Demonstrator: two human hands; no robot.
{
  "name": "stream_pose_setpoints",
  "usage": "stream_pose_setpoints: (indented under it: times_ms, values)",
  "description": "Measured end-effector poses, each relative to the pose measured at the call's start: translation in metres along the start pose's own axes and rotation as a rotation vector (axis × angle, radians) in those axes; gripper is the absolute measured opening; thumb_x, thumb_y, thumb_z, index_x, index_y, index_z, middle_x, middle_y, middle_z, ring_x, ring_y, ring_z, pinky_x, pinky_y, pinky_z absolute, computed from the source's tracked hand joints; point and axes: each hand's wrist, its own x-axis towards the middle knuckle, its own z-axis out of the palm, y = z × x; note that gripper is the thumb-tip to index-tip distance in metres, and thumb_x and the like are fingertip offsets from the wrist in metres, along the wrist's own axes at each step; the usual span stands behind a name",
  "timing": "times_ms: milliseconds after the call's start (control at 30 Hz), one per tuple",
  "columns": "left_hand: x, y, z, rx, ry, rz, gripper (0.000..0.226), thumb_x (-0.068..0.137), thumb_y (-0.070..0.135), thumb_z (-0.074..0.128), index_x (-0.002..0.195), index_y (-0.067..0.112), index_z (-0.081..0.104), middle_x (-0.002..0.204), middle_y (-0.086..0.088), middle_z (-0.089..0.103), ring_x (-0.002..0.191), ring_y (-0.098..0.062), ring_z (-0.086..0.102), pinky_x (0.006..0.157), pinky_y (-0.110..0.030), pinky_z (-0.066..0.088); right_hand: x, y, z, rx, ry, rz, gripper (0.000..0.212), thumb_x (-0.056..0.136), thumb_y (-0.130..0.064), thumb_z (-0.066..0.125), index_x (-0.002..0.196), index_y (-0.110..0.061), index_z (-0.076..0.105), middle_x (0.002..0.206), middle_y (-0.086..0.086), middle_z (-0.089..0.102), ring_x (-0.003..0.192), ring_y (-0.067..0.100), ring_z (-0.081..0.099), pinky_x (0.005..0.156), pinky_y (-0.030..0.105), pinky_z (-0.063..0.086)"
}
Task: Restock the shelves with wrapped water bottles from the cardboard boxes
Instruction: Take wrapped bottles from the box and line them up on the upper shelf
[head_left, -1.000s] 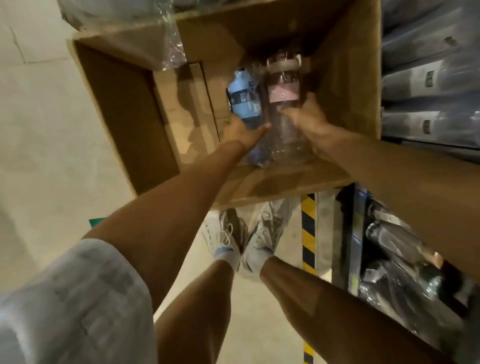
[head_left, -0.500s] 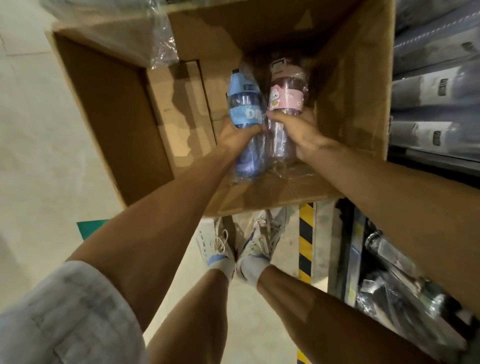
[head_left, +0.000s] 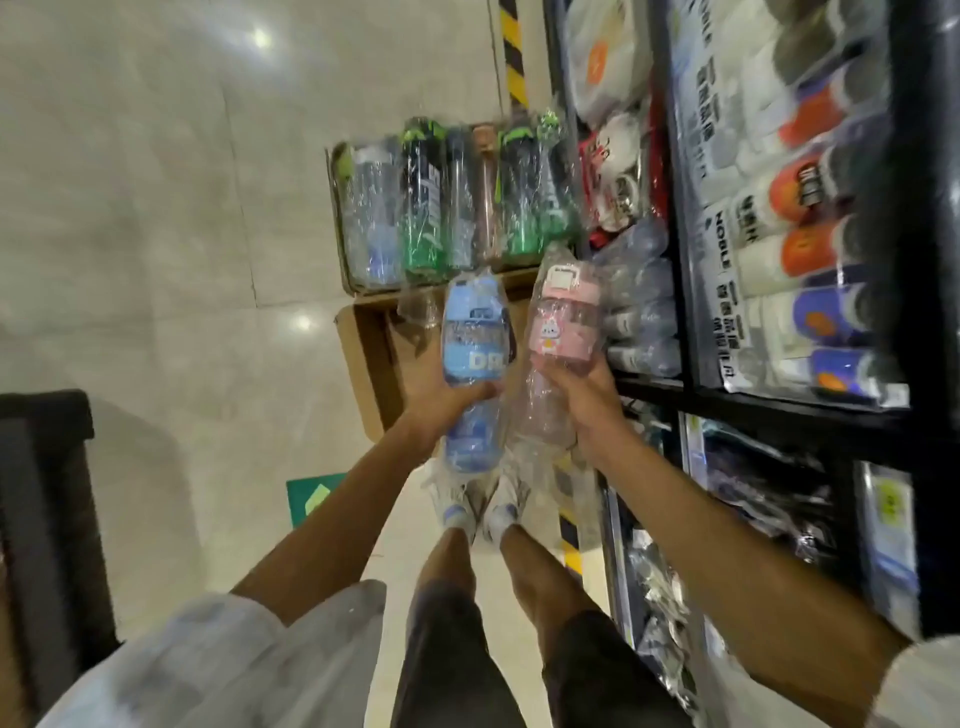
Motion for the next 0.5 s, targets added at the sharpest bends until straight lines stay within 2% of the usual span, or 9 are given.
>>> stream_pose_setpoints:
  times_ms: [100, 167, 233, 333, 367, 400, 433, 467, 500]
  values:
    - [-0.078, 0.068, 0.014, 0.025, -0.041, 0.098, 0.054, 0.082, 0.014, 0.086, 0.129, 0.024, 0.061, 0.118, -0.002, 0.076, 0.109, -0.021, 0.073, 0.092, -0.037, 0.061, -0.081, -0.054, -0.010, 0.081, -0.018, -0.063, 0.056, 0.080, -0.015, 0.088, 0.128, -0.030, 0.063, 0.113, 0.003, 0.078, 0.105, 0.030, 0.074, 0.095, 0.052, 0.060]
    - [-0.123, 0.107, 0.020, 0.051, -0.065, 0.170, 0.063, 0.078, 0.017, 0.090, 0.132, 0.025, 0.058, 0.119, -0.002, 0.075, 0.110, -0.021, 0.073, 0.091, -0.037, 0.061, -0.135, -0.086, -0.014, 0.155, -0.032, -0.111, 0.071, 0.074, -0.014, 0.091, 0.136, -0.021, 0.059, 0.115, 0.008, 0.076, 0.106, 0.032, 0.072, 0.091, 0.047, 0.058]
    - [-0.163, 0.147, 0.025, 0.080, -0.098, 0.243, 0.070, 0.076, 0.020, 0.092, 0.135, 0.024, 0.055, 0.121, -0.002, 0.074, 0.111, -0.020, 0.073, 0.091, -0.038, 0.061, -0.183, -0.112, -0.024, 0.226, -0.057, -0.191, 0.090, 0.060, -0.017, 0.095, 0.140, -0.008, 0.055, 0.120, 0.017, 0.073, 0.105, 0.037, 0.070, 0.088, 0.044, 0.059]
    - [-0.223, 0.200, 0.035, 0.081, -0.163, 0.343, 0.072, 0.072, 0.022, 0.091, 0.135, 0.025, 0.055, 0.119, 0.002, 0.075, 0.108, -0.015, 0.073, 0.086, -0.030, 0.061, -0.248, -0.144, -0.032, 0.272, -0.093, -0.266, 0.090, 0.060, -0.024, 0.095, 0.139, -0.008, 0.056, 0.125, 0.020, 0.072, 0.116, 0.043, 0.068, 0.097, 0.050, 0.056]
    - [-0.241, 0.215, 0.039, 0.082, -0.188, 0.381, 0.072, 0.071, 0.021, 0.089, 0.134, 0.026, 0.055, 0.119, 0.005, 0.076, 0.107, -0.013, 0.073, 0.084, -0.028, 0.060, -0.272, -0.154, -0.035, 0.265, -0.098, -0.297, 0.090, 0.062, -0.029, 0.097, 0.140, -0.009, 0.056, 0.125, 0.017, 0.073, 0.118, 0.040, 0.068, 0.100, 0.048, 0.055]
    - [-0.258, 0.228, 0.044, 0.090, -0.227, 0.421, 0.070, 0.072, 0.020, 0.088, 0.133, 0.027, 0.055, 0.118, 0.007, 0.075, 0.107, -0.012, 0.073, 0.084, -0.028, 0.060, -0.290, -0.160, -0.039, 0.242, -0.056, -0.396, 0.083, 0.073, -0.027, 0.093, 0.143, -0.009, 0.054, 0.128, 0.015, 0.072, 0.122, 0.036, 0.067, 0.101, 0.041, 0.055]
    - [-0.275, 0.238, 0.048, 0.113, -0.268, 0.456, 0.069, 0.073, 0.018, 0.088, 0.132, 0.029, 0.055, 0.118, 0.010, 0.075, 0.107, -0.012, 0.073, 0.083, -0.027, 0.060, -0.312, -0.155, -0.047, 0.273, -0.073, -0.518, 0.067, 0.089, -0.019, 0.081, 0.147, -0.008, 0.050, 0.133, 0.014, 0.070, 0.129, 0.036, 0.062, 0.101, 0.035, 0.055]
    - [-0.293, 0.249, 0.053, 0.135, -0.304, 0.489, 0.066, 0.074, 0.017, 0.089, 0.130, 0.032, 0.057, 0.116, 0.013, 0.076, 0.107, -0.011, 0.073, 0.083, -0.027, 0.060, -0.335, -0.156, -0.046, 0.336, -0.111, -0.530, 0.062, 0.093, -0.004, 0.073, 0.149, -0.009, 0.048, 0.135, 0.012, 0.069, 0.132, 0.038, 0.060, 0.097, 0.031, 0.056]
    - [-0.308, 0.256, 0.055, 0.152, -0.343, 0.517, 0.062, 0.075, 0.018, 0.090, 0.127, 0.036, 0.059, 0.114, 0.015, 0.076, 0.106, -0.010, 0.073, 0.083, -0.027, 0.060, -0.356, -0.158, -0.044, 0.399, -0.103, -0.518, 0.065, 0.089, 0.002, 0.071, 0.148, -0.012, 0.049, 0.134, 0.010, 0.070, 0.130, 0.036, 0.062, 0.093, 0.028, 0.057]
